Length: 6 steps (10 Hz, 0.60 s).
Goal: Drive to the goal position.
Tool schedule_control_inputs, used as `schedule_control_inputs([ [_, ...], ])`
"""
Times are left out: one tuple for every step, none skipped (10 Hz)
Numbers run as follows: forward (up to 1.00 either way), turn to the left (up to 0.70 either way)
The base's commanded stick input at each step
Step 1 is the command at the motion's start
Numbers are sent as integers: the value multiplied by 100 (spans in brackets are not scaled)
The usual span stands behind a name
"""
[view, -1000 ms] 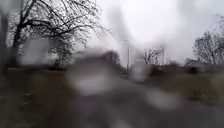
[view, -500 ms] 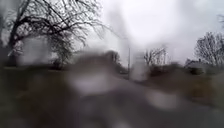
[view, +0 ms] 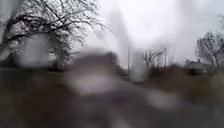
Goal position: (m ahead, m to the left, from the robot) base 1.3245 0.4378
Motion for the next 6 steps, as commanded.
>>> schedule_control_inputs([
  [85,0],
  [85,0],
  [85,0],
  [85,0],
  [85,0],
  [85,0],
])
